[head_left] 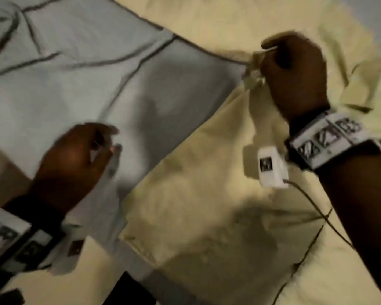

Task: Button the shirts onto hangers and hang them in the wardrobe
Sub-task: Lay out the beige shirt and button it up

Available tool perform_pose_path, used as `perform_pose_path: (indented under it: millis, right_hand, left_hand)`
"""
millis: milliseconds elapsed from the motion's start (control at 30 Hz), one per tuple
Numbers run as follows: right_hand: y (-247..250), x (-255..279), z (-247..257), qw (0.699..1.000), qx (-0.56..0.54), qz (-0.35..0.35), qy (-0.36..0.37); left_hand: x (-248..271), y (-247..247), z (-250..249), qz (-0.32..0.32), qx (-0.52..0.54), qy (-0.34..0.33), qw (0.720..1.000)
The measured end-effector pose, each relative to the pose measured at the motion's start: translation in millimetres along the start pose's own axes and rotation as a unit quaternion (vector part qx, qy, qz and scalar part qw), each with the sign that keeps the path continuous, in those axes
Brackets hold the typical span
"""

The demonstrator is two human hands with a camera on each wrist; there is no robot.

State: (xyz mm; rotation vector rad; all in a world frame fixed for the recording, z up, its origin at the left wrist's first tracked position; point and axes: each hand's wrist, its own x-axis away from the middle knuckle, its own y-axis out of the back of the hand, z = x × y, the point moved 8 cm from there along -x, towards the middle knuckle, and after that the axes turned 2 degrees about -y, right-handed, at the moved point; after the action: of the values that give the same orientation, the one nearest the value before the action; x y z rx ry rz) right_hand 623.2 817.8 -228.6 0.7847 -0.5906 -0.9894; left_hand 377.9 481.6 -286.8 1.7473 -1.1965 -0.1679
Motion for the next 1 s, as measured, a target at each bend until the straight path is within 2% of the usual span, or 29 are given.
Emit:
perform_pose_path:
  millis: [33,67,133,167,200,267,333,367,500,600,700,800,867,933,1000]
  right_hand:
    - [-6.3,48.6,-1.1,1.0,0.006,0.023,0.017]
    - [-11.7,98.1,0.6,0.999,-0.009,0.039,0.026]
    - [-27.1,184.4,-1.2,0.995,-0.035,0.089,0.014]
    - [-34.9,225.3,-7.1,0.994,-0.037,0.105,-0.006]
    - [-39.7,258.8,-18.3,0.991,-0.039,0.114,-0.053]
    - [-46.3,315.4,-48.2,0.977,-0.055,0.107,-0.178]
    - [-57.1,361.8,-83.2,0.941,-0.095,0.09,-0.311]
    - [-65.4,376.6,-91.3,0.926,-0.109,0.09,-0.351]
    - [-90.3,396.9,-91.5,0.904,-0.106,0.101,-0.402]
    - [-93.1,397.0,-79.8,0.901,-0.085,0.074,-0.42]
    - [-92.6,403.7,-68.9,0.894,-0.077,0.068,-0.436]
    - [-97.2,412.2,-63.8,0.883,-0.073,0.093,-0.455]
    - [-101.6,415.5,-62.7,0.889,-0.083,0.097,-0.44]
    - [-99.0,416.0,-59.7,0.902,-0.116,0.069,-0.41]
    - [-94.7,423.6,-62.1,0.892,-0.175,0.02,-0.417]
  left_hand:
    - [43.2,-7.5,-31.8,-0.025,0.041,-0.024,0.999]
    - [78.8,-20.0,-49.3,-0.022,0.073,-0.052,0.996]
    - [117.6,-49.0,-16.0,-0.005,0.075,0.036,0.997]
    - [133.3,-58.4,-8.2,0.004,0.067,0.033,0.997]
    - [142.2,-63.1,-6.0,-0.002,0.056,0.025,0.998]
    - [156.8,-72.8,1.5,0.006,0.094,0.066,0.993]
    - [167.7,-80.3,5.2,-0.002,0.176,0.104,0.979]
    - [167.5,-82.3,6.1,-0.008,0.208,0.112,0.972]
    - [166.1,-83.6,-0.8,-0.024,0.201,0.114,0.973]
    - [159.4,-86.7,-1.8,-0.01,0.186,0.107,0.977]
    - [159.3,-87.6,-16.2,-0.006,0.161,0.064,0.985]
    - [163.3,-84.3,-23.2,-0.038,0.21,0.061,0.975]
    - [164.5,-84.3,-28.0,-0.043,0.241,0.054,0.968]
    - [164.7,-84.2,-30.1,-0.046,0.267,0.067,0.96]
    - [162.9,-83.0,-30.2,-0.068,0.27,0.089,0.956]
